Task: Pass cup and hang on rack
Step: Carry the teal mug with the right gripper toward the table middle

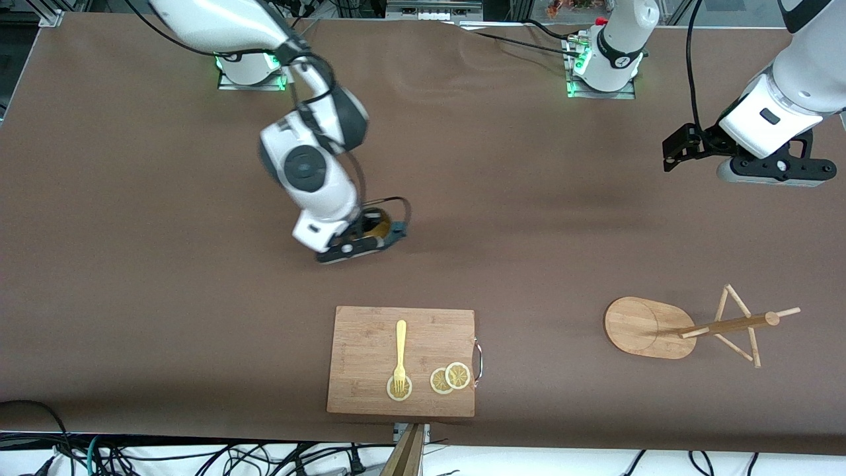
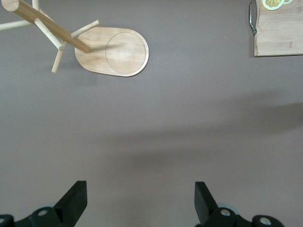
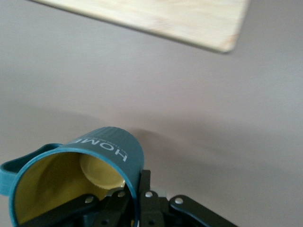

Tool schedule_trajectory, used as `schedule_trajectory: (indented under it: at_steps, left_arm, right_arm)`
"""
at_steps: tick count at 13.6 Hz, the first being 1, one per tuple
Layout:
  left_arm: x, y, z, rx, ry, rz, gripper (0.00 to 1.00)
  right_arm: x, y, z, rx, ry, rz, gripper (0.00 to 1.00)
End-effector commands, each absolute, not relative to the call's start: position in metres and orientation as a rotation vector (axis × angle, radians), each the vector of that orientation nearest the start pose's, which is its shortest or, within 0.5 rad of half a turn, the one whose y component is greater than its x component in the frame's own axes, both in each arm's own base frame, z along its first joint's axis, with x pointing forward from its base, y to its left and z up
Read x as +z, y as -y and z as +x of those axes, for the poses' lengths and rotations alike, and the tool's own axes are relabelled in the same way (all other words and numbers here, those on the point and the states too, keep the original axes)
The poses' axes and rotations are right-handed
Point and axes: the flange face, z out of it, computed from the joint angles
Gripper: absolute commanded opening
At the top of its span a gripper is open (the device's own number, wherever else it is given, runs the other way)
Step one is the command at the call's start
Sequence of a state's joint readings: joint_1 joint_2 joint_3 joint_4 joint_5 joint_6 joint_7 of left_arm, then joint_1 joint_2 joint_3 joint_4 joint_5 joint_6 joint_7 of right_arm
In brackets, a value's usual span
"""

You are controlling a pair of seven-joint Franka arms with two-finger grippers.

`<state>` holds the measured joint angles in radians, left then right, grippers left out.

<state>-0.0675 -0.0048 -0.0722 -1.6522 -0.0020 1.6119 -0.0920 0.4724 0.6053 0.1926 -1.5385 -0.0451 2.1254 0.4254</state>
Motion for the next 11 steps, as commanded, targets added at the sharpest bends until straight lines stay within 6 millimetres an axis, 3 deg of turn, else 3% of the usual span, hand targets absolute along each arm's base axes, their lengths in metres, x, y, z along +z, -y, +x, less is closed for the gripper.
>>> schedule_trajectory:
  at_steps: [1, 3, 6, 11]
  left_arm:
    - [0.597, 0.079, 0.545, 0.036, -0.071, -3.116, 1.00]
    - [0.600, 0.079, 0.547, 0.025, -0.071, -3.119, 1.00]
    - [0.602, 0.080, 0.547, 0.020, -0.071, -3.120, 1.00]
    - [0.602, 0.080, 0.547, 0.020, -0.073, -3.120, 1.00]
  right_arm:
    - [0.290, -0.489, 0.555, 0.065, 0.289, -3.075, 0.00]
    - [0.275, -0.550, 0.518, 0.045, 0.260, -3.061, 0.00]
    - [0.247, -0.609, 0.469, -0.049, 0.283, -3.114, 0.00]
    - [0.240, -0.628, 0.452, -0.096, 0.259, -3.084, 0.00]
